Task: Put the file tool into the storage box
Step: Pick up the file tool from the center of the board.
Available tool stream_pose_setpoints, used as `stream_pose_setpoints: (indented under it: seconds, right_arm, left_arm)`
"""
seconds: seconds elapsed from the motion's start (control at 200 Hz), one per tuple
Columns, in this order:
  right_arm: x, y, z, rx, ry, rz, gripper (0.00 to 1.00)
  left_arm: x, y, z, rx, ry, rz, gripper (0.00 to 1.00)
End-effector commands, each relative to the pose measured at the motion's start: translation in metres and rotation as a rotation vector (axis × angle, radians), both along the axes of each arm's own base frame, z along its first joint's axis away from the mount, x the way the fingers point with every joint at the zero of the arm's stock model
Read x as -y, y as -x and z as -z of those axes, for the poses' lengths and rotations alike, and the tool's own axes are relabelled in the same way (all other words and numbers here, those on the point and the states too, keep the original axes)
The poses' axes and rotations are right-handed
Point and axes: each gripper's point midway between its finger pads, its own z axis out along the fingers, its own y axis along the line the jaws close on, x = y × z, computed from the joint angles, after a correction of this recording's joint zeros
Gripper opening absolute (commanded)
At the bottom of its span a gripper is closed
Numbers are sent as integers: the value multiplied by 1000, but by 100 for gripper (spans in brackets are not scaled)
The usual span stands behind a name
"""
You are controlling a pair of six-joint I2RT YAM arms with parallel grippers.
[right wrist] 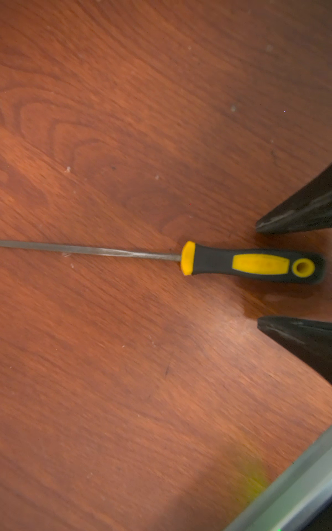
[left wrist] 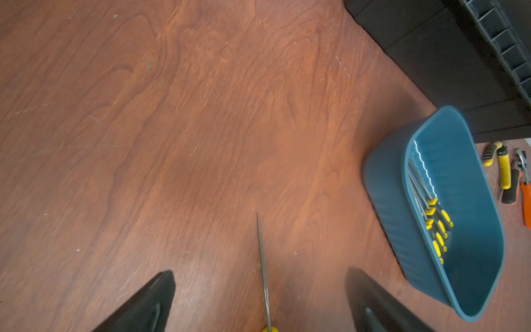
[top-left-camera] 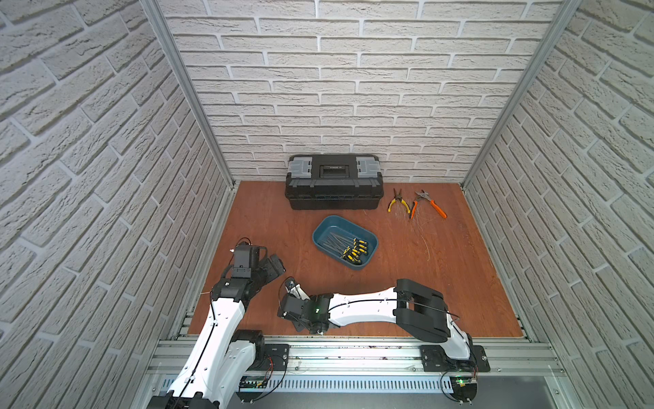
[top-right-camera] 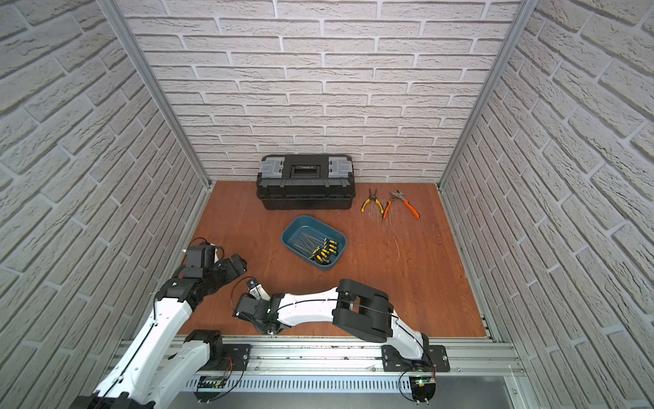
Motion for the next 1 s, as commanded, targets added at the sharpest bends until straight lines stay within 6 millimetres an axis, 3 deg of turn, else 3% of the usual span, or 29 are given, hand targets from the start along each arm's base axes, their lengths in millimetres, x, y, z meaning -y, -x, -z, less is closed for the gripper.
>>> stream_pose_setpoints:
  seconds: [0.0,0.145,0.385,0.535,0.56,0.7,0.87,0.995]
  right_arm:
    - [4,0,9,11,23,16,47]
    - [9,0,12,22,38,5,32]
    - [27,-4,-3,83,51,-12,16]
    - [41,-10,-30,145,55,-52,13]
    - [42,-12,-46,160,26,-59,13]
    - [60,-24,-82,193,15,-137,13]
    - [99,-56,-114,215,62,-199,13]
    - [131,-84,-121,185,51,-224,13]
  left_arm:
    - [1,2,3,-1,8,7,98]
    - [5,2,-2,7,11,32,98]
    - [6,4,-21,25,-4,56,98]
    - [9,3,-49,59,-62,92,98]
    - [11,2,-55,70,-77,104,98]
    - [23,-2,-78,100,-142,164,98]
    - [47,-11,-83,141,-119,233,98]
    - [58,-16,-80,138,-129,272,98]
